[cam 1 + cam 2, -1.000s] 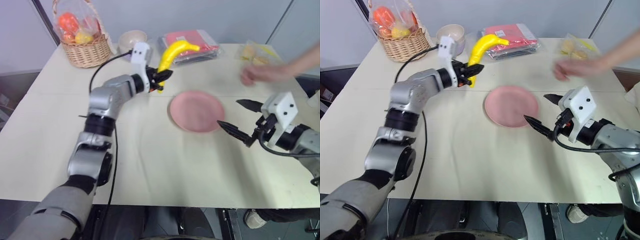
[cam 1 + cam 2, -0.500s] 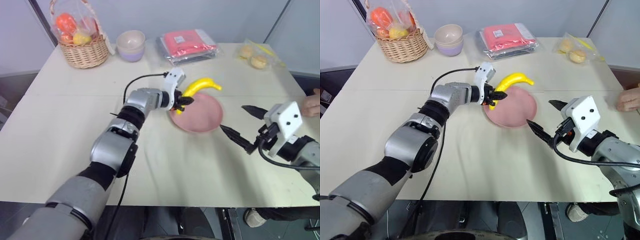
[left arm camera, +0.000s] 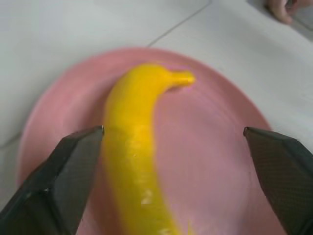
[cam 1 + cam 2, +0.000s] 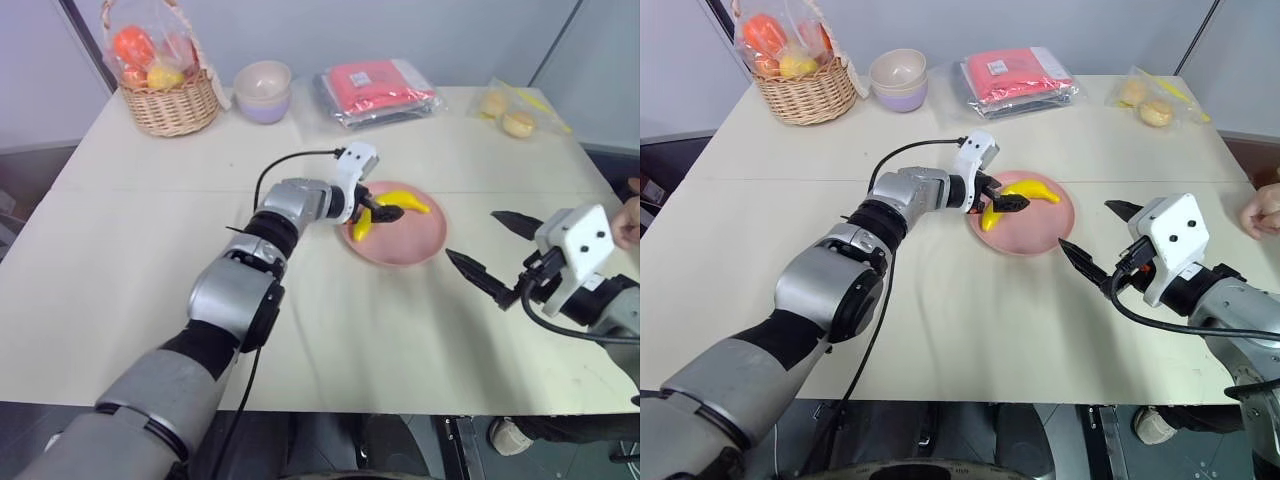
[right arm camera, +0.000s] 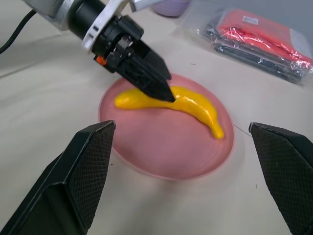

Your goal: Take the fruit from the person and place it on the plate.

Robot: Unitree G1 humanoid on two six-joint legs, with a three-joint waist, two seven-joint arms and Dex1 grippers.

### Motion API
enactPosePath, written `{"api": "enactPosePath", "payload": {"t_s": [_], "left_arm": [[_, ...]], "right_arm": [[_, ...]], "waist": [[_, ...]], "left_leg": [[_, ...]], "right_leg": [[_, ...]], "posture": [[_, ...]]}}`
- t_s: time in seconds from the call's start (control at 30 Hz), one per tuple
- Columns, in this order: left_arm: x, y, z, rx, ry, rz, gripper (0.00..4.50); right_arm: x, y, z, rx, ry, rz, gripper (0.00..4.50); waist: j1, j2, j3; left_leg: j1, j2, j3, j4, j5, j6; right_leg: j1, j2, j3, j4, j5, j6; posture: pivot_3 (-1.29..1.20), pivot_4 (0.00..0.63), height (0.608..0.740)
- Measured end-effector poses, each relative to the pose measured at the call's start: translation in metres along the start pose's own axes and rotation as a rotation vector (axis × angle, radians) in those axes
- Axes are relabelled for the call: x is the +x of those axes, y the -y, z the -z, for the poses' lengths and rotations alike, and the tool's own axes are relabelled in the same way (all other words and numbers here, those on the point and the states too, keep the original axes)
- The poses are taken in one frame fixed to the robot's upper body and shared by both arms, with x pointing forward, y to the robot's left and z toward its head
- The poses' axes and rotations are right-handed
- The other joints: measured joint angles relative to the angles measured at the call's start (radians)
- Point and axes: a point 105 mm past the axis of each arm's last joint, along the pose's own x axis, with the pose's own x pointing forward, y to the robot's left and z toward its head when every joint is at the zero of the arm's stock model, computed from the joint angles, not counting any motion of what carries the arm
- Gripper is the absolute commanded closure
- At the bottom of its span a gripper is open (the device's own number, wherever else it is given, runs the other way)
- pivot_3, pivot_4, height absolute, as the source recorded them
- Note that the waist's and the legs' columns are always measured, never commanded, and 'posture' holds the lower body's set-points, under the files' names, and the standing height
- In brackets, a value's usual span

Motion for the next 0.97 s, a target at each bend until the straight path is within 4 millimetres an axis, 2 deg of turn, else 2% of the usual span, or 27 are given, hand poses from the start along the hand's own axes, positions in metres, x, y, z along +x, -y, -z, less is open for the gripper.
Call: {"api": "enactPosePath", "payload": {"t_s": [0.07, 0.13, 0.2, 0.27, 0.43, 0.6, 0.77, 0.97], "left_arm": [[-0.007, -0.005, -0.007, 0.019, 0.020, 0.000, 0.03], [-0.021, -0.010, -0.024, 0.080, 0.069, 0.011, 0.03], [-0.043, -0.016, -0.041, 0.168, 0.124, 0.011, 0.03], [-0.066, -0.023, -0.045, 0.230, 0.145, -0.012, 0.03], [-0.106, -0.035, -0.031, 0.239, 0.110, -0.095, 0.03], [-0.145, -0.028, -0.025, 0.378, 0.098, -0.133, 0.03], [-0.159, -0.025, 0.006, 0.391, 0.053, -0.169, 0.03], [-0.178, -0.010, 0.005, 0.311, 0.127, -0.238, 0.03]], "right_arm": [[0.000, 0.000, 0.000, 0.001, -0.001, 0.000, 0.00], [0.000, 0.000, 0.000, 0.001, -0.001, -0.001, 0.00], [0.000, -0.001, 0.000, 0.000, 0.000, -0.003, 0.00], [0.000, -0.001, 0.000, -0.002, 0.000, -0.006, 0.00], [0.003, -0.006, 0.001, 0.000, -0.004, -0.038, 0.00], [0.005, -0.006, 0.002, -0.014, -0.022, -0.061, 0.00], [0.008, -0.004, 0.005, -0.015, -0.033, -0.078, 0.00], [0.011, -0.002, 0.006, -0.029, -0.043, -0.105, 0.00]], "waist": [[-0.003, 0.000, 0.000], [-0.004, 0.000, 0.000], [-0.007, 0.001, 0.000], [-0.008, 0.001, -0.001], [0.003, 0.001, 0.000], [0.000, 0.001, -0.001], [0.000, 0.001, -0.001], [0.001, 0.001, -0.001]], "left_leg": [[0.000, 0.000, 0.000, 0.000, 0.000, 0.000], [0.000, 0.001, 0.000, 0.000, 0.000, 0.000], [0.000, 0.002, 0.000, 0.000, 0.000, 0.000], [0.000, 0.003, 0.000, -0.001, 0.000, 0.000], [-0.001, 0.002, -0.001, 0.001, 0.000, 0.000], [0.000, 0.003, -0.001, 0.001, 0.000, 0.000], [0.000, 0.003, -0.001, 0.001, 0.000, 0.000], [0.000, 0.003, -0.001, 0.001, 0.000, 0.000]], "right_leg": [[0.000, 0.000, 0.000, 0.000, 0.000, 0.000], [-0.001, 0.000, 0.000, 0.001, 0.000, 0.000], [-0.001, 0.000, 0.001, 0.001, 0.000, 0.000], [-0.001, 0.001, 0.001, 0.001, 0.000, 0.000], [-0.001, 0.000, 0.001, 0.001, 0.000, 0.000], [0.000, 0.000, 0.001, 0.001, 0.000, 0.000], [0.000, 0.000, 0.001, 0.001, 0.000, 0.000], [0.000, 0.000, 0.001, 0.001, 0.000, 0.000]], "posture": [[0.00, 0.150, 0.740], [0.00, 0.150, 0.740], [0.00, 0.150, 0.740], [0.00, 0.150, 0.740], [0.00, 0.150, 0.740], [0.00, 0.150, 0.740], [0.00, 0.150, 0.740], [0.00, 0.150, 0.740]]}}
